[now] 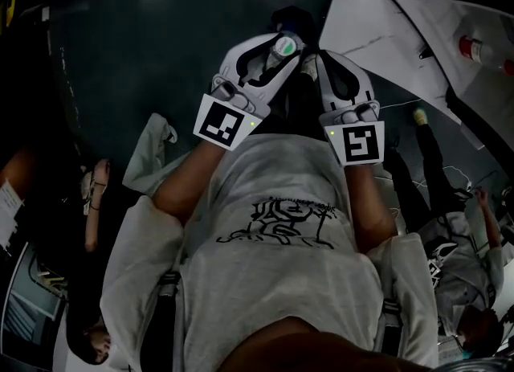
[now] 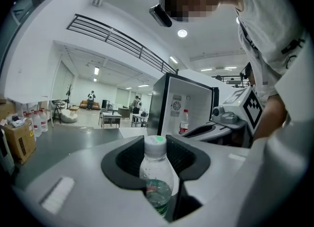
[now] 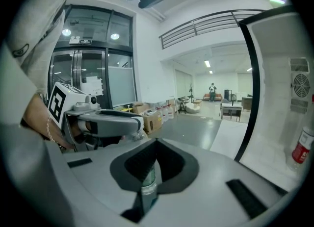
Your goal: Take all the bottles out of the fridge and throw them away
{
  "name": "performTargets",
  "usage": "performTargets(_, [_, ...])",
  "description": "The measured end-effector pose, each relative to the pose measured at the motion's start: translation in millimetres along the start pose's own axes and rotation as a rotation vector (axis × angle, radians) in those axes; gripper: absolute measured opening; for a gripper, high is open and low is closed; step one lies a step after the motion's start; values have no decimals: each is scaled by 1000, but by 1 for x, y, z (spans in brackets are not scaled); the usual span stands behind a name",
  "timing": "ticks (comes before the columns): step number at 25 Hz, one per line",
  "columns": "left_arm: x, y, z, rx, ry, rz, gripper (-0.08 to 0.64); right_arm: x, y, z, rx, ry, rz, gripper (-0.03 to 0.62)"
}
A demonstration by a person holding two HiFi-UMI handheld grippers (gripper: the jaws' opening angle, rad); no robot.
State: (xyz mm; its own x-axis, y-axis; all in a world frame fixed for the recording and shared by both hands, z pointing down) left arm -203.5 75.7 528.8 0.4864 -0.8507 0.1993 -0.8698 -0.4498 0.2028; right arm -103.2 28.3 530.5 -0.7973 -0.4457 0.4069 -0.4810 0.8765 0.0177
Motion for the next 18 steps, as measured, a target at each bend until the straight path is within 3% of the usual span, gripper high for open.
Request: performTargets(18, [20,6,-67,20,46,-14,144,19,1,-68,40,50,7,8])
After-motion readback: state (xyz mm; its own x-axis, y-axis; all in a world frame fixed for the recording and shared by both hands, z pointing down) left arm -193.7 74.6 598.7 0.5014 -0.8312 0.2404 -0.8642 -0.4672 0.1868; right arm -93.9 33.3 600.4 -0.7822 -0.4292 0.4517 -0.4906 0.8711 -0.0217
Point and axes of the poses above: the fingertips, and each gripper's own axes: x forward along the fingers, y to its left, z out of its top, the point moved 5 cm from there along -x, backward along the fingers, and after that the axes turned 10 degrees about -z, right-handed, at the moved point
